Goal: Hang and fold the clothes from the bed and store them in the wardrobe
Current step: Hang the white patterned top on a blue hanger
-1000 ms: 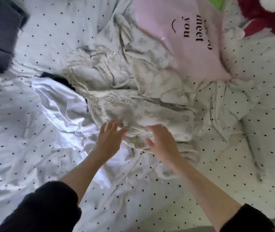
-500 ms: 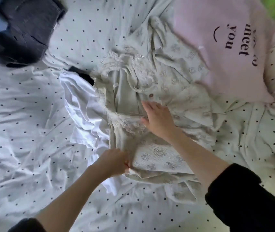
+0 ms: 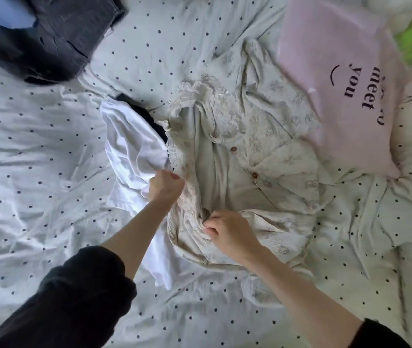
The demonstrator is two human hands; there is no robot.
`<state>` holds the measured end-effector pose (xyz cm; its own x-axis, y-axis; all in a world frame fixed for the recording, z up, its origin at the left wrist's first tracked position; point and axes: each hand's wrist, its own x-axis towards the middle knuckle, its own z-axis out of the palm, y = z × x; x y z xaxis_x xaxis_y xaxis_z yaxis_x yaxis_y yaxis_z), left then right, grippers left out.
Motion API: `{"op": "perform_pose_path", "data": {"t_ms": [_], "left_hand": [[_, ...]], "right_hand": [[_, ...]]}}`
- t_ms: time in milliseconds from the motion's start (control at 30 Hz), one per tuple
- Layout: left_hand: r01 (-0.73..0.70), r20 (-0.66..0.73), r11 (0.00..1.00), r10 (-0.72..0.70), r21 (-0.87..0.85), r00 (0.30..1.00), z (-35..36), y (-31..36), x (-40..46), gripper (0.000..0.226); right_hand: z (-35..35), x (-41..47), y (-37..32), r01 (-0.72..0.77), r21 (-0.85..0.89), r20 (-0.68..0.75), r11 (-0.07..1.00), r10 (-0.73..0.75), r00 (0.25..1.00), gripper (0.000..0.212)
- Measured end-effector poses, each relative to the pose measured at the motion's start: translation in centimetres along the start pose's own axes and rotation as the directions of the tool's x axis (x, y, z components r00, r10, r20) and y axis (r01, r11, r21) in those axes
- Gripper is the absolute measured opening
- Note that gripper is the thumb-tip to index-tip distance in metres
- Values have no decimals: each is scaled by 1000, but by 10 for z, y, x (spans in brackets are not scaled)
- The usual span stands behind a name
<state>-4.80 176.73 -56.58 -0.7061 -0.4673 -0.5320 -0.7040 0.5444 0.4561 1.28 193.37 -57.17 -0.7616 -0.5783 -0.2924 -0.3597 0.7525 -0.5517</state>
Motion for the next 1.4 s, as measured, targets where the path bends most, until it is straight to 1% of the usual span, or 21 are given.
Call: {"op": "perform_pose_path", "data": {"t_ms": [33,100,133,167,267,333,433,500,567,667,767,867,900,967,1100,1133,1200,1233,1300,1333,1400], "left_hand": [[-8,25,999,9,-34,1000,-2,2,-4,20],[-30,132,998,37,-51,991,-7,6,-14,53],[-46,178,998,51,-32,983,-5,8,-18,63],[-76,190,997,79,-22,979,-5,9,-23,60],[-119,91,989,127,-89,988,-9,4,-41,26],[-126,81,983,138,-130,987,-21,-4,-51,16],[-212,141,973,223,-93,964,-51,-22,-62,32],[-314,136,948,319,-56,938,-77,-34,-72,34],[-422,94,907,420,-2,902,-107,-47,-86,32],[-576,10,803,581,151,814,-159,-66,-112,30],[-668,-70,704,699,240,712,-208,-83,-141,33],[-712,-126,604,787,358,604,-259,-99,-174,43],[-727,-163,566,819,390,550,-286,-110,-188,42],[-730,-207,527,848,435,488,-327,-131,-210,35],[-676,-332,556,831,484,446,-412,-195,-251,38],[-668,-350,563,826,486,442,-425,-207,-260,39],[-631,-402,586,810,509,428,-474,-250,-287,40],[-605,-439,611,790,510,427,-501,-276,-303,40],[-555,-520,657,749,510,410,-547,-318,-330,40],[-524,-560,680,728,514,396,-569,-340,-342,40],[-464,-624,719,688,518,370,-599,-374,-358,36]], "right_hand": [[-4,-3,-4,9,-8,11,1000,-8,1000,25],[-9,-9,-15,49,-35,37,998,-48,998,27],[-10,-12,-21,68,-35,42,997,-66,997,28],[-12,-14,-27,77,-33,48,996,-76,996,28],[-19,-22,-40,75,-52,80,996,-71,994,30],[-27,-27,-42,53,-81,136,995,-42,990,35],[-46,-27,-47,4,-63,135,998,5,991,38],[-61,-22,-57,-6,-40,32,999,7,999,32],[-75,-11,-75,22,-19,-84,1000,-23,996,33],[-95,10,-115,86,-48,-176,995,-93,980,46],[-110,24,-161,205,-101,-165,974,-219,962,58],[-113,28,-215,324,-159,-43,933,-334,942,58],[-114,29,-246,361,-198,-19,911,-371,928,55],[-113,29,-294,413,-231,13,881,-422,906,50],[-106,26,-406,505,-253,79,825,-503,861,38],[-103,24,-426,512,-236,100,826,-504,858,40],[-86,21,-497,553,-184,107,813,-542,833,46],[-73,17,-538,588,-139,96,797,-580,809,39],[-51,9,-603,614,-30,46,789,-613,789,11],[-40,6,-635,614,24,7,789,-614,789,8],[-28,3,-677,629,82,-105,773,-621,777,20]]}}
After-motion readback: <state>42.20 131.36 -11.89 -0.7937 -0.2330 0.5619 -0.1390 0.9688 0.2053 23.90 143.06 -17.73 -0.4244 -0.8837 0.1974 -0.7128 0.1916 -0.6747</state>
